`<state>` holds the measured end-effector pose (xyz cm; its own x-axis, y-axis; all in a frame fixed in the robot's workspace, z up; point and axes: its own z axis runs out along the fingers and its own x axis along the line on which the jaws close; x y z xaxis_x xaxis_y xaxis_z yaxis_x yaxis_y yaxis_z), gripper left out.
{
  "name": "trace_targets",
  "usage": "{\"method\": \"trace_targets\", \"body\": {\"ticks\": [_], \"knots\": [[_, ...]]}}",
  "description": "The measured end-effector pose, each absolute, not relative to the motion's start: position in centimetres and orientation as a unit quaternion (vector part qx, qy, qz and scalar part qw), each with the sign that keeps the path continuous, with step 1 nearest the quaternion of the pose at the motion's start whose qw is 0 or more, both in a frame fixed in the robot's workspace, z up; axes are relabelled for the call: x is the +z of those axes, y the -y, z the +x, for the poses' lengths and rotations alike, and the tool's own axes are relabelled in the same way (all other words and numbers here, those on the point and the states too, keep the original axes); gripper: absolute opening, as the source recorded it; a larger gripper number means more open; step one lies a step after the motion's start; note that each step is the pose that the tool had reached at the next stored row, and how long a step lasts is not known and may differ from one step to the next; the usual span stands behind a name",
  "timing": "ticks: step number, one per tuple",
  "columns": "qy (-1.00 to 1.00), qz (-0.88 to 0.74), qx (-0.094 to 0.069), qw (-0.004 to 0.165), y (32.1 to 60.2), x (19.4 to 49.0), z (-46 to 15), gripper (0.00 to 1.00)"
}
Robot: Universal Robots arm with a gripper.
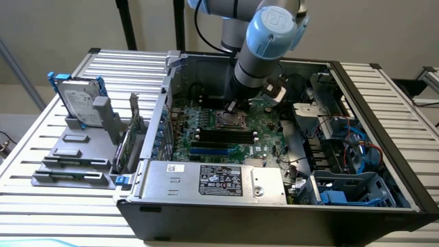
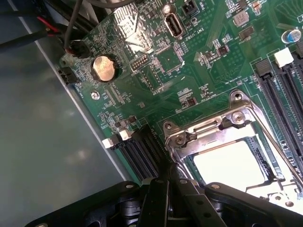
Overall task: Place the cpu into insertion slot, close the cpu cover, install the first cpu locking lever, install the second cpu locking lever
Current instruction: 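Install the first cpu locking lever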
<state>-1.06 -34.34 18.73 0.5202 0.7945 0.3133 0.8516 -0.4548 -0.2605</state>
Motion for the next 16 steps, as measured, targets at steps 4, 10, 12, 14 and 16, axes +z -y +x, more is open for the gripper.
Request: {"method": "trace_targets", "body": {"ticks": [4,10,12,14,16], "knots": [[0.484,-0.849,-0.076,0.199,34.3,18.8,-1.1,0.11],[0.484,-0.849,-0.075,0.199,34.7,19.8,-1.4,0.11],[0.484,-0.849,-0.076,0.199,34.9,20.0,-2.0,0.11],[0.484,-0.849,-0.076,0.199,35.0,20.1,-2.6,0.11],[0.484,-0.849,-0.076,0.199,35.2,20.2,-3.2,0.11]]}}
